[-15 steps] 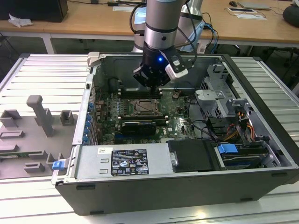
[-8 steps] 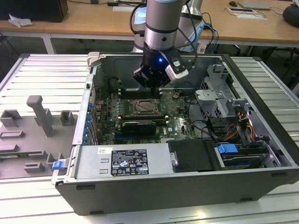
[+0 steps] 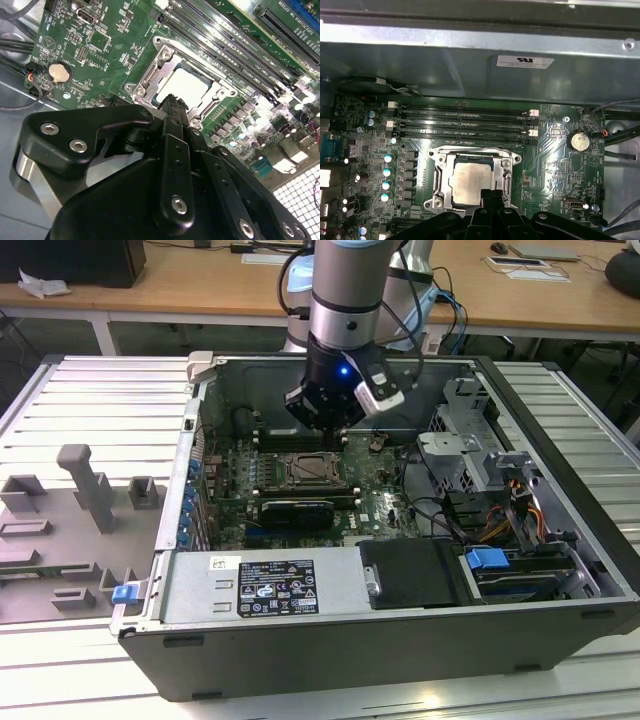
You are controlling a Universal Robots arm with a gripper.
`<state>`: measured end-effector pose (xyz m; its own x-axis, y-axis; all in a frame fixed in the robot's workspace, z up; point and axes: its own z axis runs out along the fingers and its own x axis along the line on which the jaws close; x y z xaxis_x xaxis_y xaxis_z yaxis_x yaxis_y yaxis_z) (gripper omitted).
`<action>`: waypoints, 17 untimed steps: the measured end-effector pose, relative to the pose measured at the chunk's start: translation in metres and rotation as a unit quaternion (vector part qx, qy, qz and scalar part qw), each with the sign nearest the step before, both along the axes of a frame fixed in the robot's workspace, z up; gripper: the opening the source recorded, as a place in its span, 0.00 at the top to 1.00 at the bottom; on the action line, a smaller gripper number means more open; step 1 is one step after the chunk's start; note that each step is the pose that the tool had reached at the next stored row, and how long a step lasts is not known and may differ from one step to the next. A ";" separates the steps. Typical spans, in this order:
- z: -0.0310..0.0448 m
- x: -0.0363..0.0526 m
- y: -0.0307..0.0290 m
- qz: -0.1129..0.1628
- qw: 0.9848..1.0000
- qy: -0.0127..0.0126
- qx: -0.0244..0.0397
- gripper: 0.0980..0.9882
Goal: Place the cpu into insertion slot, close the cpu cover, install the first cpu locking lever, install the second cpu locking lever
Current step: 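Install the second cpu locking lever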
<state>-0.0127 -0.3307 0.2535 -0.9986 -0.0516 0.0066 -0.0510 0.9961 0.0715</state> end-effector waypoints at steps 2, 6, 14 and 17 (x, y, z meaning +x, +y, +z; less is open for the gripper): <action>0.0000 0.0000 -0.0034 0.000 1.000 0.000 0.000 0.99; 0.0000 0.0000 -0.0075 0.000 1.000 0.000 0.000 0.99; -0.0001 0.0000 -0.0163 0.000 1.000 0.000 0.000 0.99; -0.0002 0.0000 -0.0226 0.000 1.000 0.000 0.000 0.99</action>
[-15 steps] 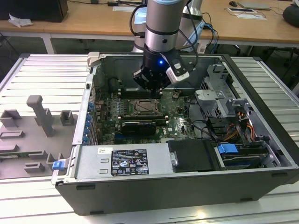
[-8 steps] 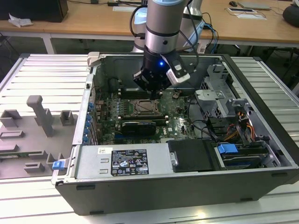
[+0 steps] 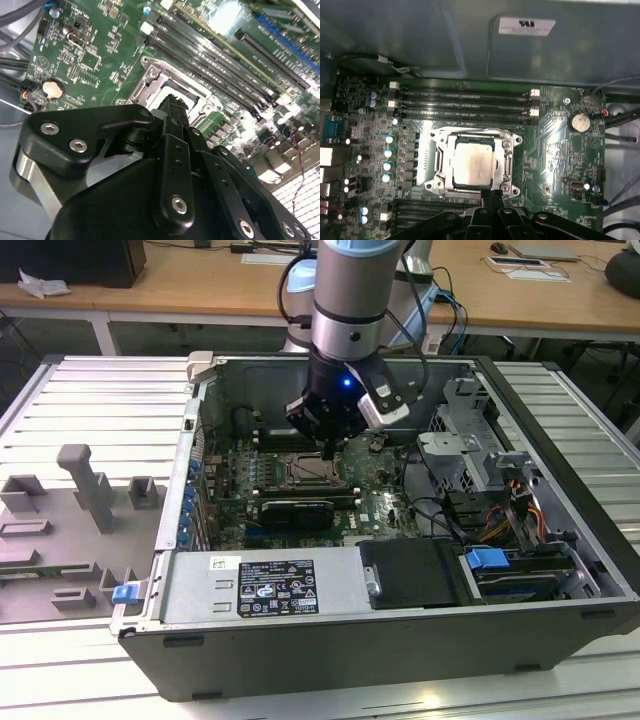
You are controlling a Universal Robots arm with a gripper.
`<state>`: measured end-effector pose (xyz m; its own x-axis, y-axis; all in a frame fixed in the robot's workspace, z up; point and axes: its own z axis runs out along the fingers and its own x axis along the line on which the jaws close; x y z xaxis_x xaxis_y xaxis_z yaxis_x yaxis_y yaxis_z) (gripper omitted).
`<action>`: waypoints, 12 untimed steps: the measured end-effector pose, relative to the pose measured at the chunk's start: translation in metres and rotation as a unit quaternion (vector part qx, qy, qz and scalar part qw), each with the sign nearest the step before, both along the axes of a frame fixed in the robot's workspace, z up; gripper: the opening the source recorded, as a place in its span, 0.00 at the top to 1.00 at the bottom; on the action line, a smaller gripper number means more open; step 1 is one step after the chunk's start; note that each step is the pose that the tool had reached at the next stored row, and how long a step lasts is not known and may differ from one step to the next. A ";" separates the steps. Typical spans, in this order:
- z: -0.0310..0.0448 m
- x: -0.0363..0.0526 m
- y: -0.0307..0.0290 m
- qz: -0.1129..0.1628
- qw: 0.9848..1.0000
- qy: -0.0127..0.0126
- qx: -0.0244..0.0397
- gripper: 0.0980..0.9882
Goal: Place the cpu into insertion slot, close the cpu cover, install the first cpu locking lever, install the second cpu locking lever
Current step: 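Install the second cpu locking lever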
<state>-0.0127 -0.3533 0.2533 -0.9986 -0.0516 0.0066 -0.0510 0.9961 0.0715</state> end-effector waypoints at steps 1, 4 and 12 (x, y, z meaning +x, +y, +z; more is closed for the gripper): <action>0.0000 0.0000 -0.0021 0.000 1.000 0.000 0.000 0.99; -0.0001 0.0000 -0.0066 0.000 1.000 0.000 0.000 0.99; -0.0004 0.0000 -0.0158 0.000 1.000 0.002 0.002 0.99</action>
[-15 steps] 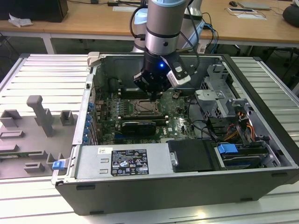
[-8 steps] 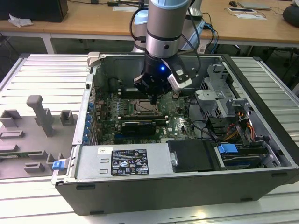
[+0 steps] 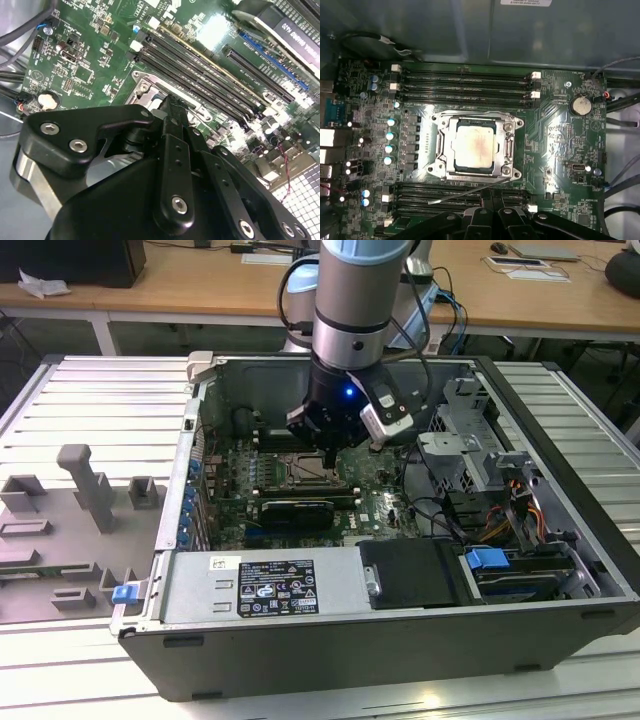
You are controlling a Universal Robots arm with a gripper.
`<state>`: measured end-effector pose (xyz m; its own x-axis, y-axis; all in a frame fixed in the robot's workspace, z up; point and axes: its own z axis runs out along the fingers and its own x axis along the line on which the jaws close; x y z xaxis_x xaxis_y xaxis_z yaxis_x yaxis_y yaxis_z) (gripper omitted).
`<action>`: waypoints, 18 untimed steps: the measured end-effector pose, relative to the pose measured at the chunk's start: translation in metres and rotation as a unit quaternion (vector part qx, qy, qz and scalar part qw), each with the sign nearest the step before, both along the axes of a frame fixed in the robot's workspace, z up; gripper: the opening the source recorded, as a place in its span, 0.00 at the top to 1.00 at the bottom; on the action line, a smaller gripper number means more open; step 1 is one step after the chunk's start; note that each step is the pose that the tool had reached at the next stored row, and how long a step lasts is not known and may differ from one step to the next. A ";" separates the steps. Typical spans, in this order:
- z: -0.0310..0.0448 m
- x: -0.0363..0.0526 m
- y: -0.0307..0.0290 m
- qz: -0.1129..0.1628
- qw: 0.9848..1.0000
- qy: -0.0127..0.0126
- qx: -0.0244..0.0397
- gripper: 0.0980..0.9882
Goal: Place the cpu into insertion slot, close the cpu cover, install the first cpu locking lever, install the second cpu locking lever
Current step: 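Install the second cpu locking lever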
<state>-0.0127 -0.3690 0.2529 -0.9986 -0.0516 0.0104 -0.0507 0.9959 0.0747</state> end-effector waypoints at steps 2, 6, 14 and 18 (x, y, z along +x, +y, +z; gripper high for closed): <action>-0.0003 0.0000 -0.0007 0.000 1.000 0.000 0.003 0.99; -0.0014 0.0000 -0.0029 0.000 1.000 0.000 0.004 0.99; -0.0102 -0.0240 -0.0095 0.000 1.000 0.000 0.010 0.99; -0.0293 -0.0371 -0.0100 0.011 0.999 0.000 0.036 0.99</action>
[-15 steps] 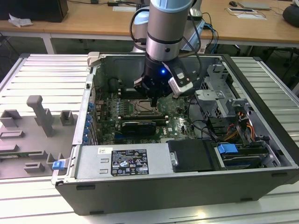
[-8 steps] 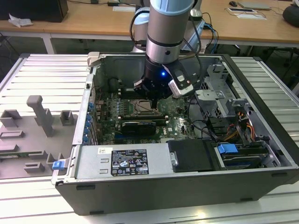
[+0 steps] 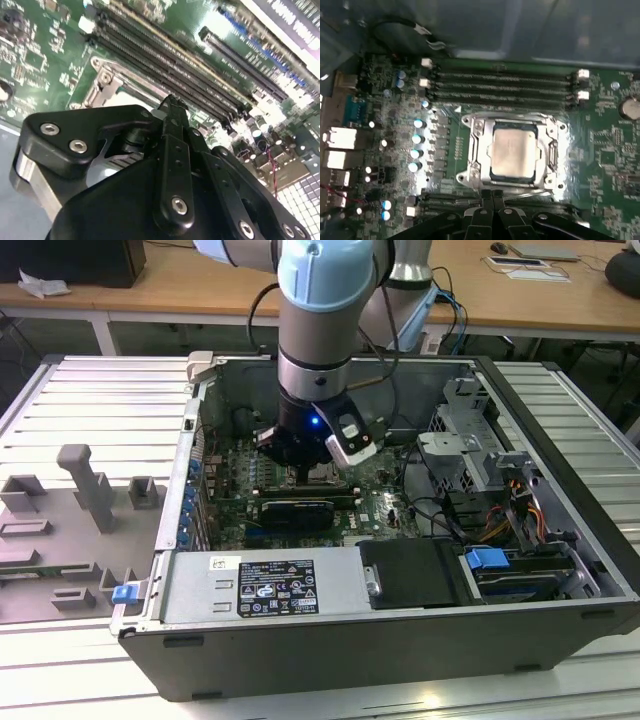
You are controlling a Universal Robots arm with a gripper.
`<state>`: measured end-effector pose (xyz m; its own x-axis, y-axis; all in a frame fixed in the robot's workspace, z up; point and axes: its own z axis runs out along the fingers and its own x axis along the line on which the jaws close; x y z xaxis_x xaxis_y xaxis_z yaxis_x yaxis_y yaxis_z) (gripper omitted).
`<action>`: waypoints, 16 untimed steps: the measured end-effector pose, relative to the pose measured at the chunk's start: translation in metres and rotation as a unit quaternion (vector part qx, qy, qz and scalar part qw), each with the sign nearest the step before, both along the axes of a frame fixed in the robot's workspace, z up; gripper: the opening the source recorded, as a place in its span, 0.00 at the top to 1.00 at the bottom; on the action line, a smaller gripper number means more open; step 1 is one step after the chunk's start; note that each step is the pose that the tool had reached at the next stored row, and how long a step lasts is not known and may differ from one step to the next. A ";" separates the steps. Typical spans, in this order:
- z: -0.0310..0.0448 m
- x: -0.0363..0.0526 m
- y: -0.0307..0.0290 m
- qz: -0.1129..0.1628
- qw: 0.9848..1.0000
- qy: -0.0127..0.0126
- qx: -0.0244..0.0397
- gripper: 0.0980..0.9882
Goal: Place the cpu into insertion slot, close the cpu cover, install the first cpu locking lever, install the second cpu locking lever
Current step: 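Install the second cpu locking lever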
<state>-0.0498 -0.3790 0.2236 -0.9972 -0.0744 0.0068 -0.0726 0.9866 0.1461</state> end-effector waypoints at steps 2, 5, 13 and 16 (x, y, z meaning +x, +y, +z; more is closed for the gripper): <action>-0.0013 -0.0039 -0.0021 0.003 1.000 0.000 0.006 0.99; -0.0032 -0.0116 -0.0074 0.005 1.000 0.000 0.008 0.99; -0.0158 -0.0210 -0.0125 0.008 0.999 0.000 0.031 0.99; -0.0202 -0.0219 -0.0126 0.008 0.999 0.000 0.036 0.99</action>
